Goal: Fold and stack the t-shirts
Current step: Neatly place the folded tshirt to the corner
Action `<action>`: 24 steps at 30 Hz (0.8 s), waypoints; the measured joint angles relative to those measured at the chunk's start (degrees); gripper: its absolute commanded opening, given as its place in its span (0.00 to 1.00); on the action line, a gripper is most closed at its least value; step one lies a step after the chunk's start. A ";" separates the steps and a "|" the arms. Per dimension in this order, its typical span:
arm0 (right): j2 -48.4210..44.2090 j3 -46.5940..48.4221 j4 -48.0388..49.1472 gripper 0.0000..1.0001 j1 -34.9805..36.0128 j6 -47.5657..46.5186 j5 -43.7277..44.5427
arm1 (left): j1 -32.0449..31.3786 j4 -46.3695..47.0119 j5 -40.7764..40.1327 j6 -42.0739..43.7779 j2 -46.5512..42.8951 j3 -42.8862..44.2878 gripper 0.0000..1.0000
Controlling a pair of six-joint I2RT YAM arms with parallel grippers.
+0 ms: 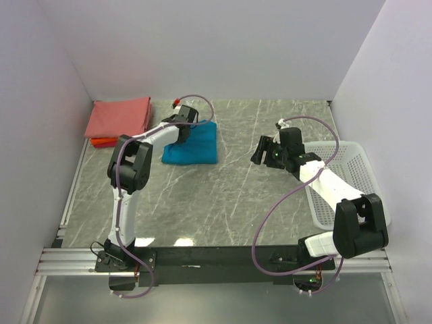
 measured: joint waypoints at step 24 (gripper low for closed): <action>-0.74 0.00 0.00 0.78 -0.02 -1.40 3.69 | 5.70 14.47 -15.41 27.87 -11.91 -2.43 0.00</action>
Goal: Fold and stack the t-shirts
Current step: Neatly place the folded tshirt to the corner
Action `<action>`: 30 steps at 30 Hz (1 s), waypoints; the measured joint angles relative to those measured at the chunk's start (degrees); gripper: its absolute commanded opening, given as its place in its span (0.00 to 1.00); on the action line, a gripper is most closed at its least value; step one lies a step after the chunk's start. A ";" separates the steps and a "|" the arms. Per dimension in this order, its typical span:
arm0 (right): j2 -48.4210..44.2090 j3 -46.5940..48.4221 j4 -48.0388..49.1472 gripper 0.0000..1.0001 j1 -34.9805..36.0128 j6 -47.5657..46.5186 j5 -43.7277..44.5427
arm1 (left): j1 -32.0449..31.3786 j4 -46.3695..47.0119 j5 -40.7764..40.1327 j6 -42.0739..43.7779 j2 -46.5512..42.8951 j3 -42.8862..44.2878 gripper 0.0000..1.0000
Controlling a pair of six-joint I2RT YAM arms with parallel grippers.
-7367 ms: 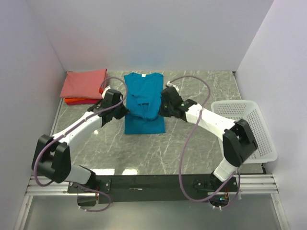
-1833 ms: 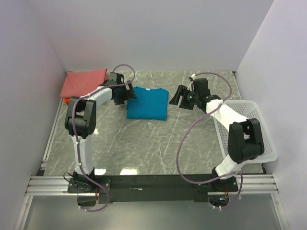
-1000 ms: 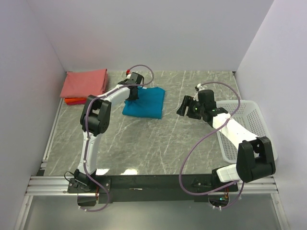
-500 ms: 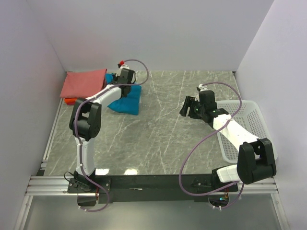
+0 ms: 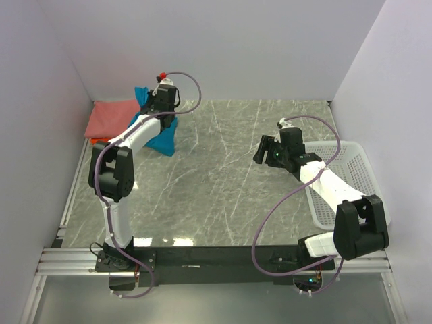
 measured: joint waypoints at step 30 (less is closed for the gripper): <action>0.35 0.00 -0.90 0.78 0.00 -0.09 0.42 | 0.39 -1.57 4.13 5.40 -4.68 8.00 0.01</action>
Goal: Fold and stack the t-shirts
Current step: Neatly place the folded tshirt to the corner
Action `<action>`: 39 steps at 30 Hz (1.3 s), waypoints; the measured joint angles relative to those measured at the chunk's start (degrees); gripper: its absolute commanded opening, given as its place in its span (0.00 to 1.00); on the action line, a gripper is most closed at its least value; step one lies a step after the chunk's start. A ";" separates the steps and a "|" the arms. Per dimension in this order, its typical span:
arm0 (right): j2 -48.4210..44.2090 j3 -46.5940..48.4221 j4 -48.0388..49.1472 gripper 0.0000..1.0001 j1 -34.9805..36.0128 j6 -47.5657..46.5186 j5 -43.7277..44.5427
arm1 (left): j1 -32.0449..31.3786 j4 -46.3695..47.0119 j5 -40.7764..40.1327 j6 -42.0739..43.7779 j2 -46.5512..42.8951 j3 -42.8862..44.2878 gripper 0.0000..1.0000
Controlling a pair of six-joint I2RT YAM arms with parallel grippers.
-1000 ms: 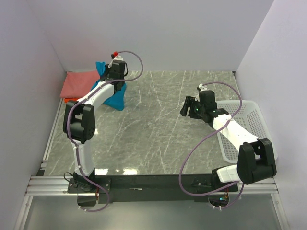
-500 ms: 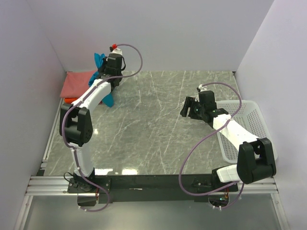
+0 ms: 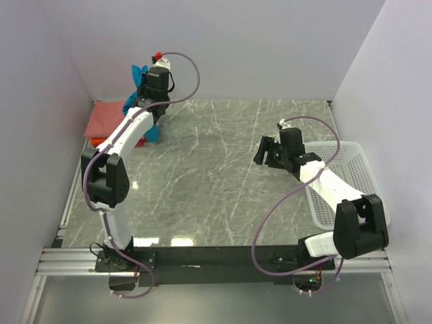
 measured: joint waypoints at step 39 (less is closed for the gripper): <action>2.19 0.17 -1.88 0.78 0.00 0.31 2.27 | 21.86 9.92 7.85 -6.71 18.21 1.88 0.01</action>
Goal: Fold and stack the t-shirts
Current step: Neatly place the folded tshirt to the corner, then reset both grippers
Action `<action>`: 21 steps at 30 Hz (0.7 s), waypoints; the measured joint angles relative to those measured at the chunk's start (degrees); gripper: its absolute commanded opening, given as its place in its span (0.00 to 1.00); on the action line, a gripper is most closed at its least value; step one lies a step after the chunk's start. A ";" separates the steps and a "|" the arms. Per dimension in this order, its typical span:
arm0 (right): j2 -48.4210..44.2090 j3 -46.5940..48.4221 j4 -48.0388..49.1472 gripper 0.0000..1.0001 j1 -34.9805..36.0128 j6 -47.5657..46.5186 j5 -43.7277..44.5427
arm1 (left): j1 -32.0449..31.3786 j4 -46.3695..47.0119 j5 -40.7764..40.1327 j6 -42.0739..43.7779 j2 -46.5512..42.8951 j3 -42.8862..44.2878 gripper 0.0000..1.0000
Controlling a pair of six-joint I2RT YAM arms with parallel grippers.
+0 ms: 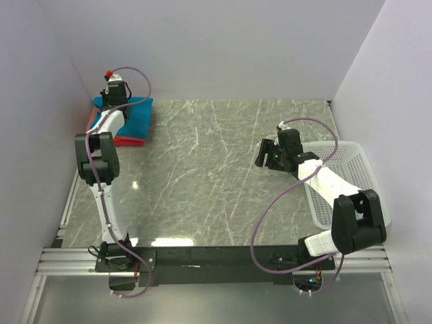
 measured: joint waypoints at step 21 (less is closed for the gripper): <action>-7.93 0.92 -3.67 0.80 0.00 4.35 6.60 | 3.30 -13.49 5.25 -22.32 -9.18 2.89 0.99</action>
